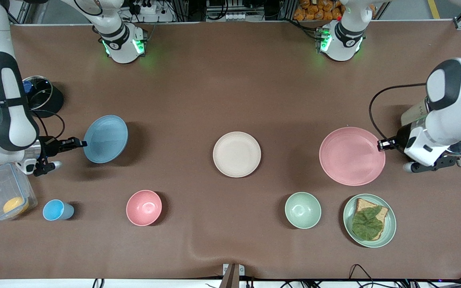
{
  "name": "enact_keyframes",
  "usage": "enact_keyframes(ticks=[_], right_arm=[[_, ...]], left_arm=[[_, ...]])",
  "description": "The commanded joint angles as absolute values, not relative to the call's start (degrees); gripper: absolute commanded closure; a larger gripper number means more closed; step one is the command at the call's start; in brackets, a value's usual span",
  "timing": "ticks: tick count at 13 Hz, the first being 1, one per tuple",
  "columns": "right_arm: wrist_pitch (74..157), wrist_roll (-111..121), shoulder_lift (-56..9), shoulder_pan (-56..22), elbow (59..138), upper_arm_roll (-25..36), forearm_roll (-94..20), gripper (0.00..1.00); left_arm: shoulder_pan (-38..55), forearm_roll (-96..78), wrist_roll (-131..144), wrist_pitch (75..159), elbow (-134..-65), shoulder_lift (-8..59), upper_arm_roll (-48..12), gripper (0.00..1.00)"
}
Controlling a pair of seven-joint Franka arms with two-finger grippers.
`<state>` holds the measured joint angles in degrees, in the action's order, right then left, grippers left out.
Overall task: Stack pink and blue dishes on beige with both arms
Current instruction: 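Carry the pink plate with the left gripper onto the beige plate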
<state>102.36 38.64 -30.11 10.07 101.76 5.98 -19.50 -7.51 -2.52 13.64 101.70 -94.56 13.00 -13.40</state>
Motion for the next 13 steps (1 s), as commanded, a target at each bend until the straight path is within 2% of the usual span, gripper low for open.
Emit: enact_keyframes(ticks=[1, 3, 8, 13], right_arm=[[100.6, 37.4, -31.4, 9.6, 99.1, 6.2, -18.3, 1.00], [100.2, 36.2, -31.6, 9.2, 98.5, 6.2, -17.5, 1.00], [98.8, 36.1, -32.2, 8.6, 96.7, 6.2, -16.3, 1.00], [98.3, 36.1, -32.3, 8.0, 96.3, 6.2, -15.6, 1.00]], left_arm=[[-7.4, -3.6, 14.2, 94.3, -86.1, 14.7, -16.3, 1.00], [-7.4, -3.7, 14.6, 94.0, -85.4, 14.7, -18.4, 1.00], [-6.3, -4.9, 14.6, 94.1, -85.9, 15.0, -19.0, 1.00], [-2.9, -9.5, 17.0, 96.7, -85.8, 18.6, -19.1, 1.00]])
